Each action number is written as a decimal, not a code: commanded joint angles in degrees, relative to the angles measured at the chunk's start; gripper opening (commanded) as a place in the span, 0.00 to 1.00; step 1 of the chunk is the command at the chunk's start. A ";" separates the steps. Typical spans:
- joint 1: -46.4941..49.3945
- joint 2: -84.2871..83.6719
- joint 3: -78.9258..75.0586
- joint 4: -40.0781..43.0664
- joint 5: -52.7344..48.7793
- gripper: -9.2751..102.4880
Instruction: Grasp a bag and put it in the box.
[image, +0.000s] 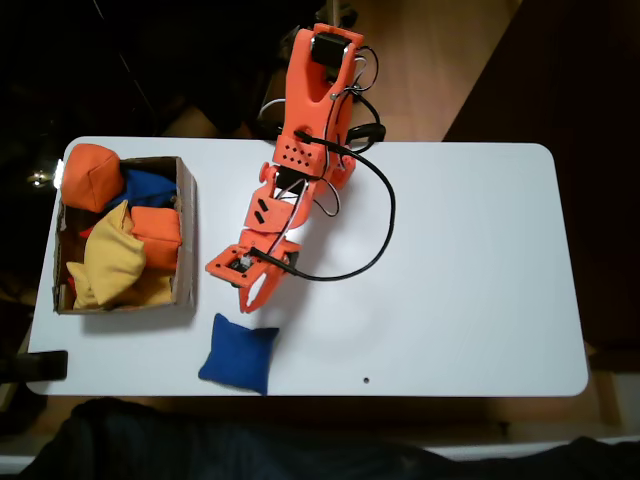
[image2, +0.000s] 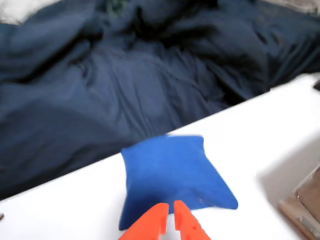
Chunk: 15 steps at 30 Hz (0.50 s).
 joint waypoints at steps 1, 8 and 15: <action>0.44 0.00 -0.09 0.26 0.18 0.09; 0.44 -1.49 -2.20 0.00 1.58 0.08; 0.79 -3.87 -8.26 1.49 9.67 0.08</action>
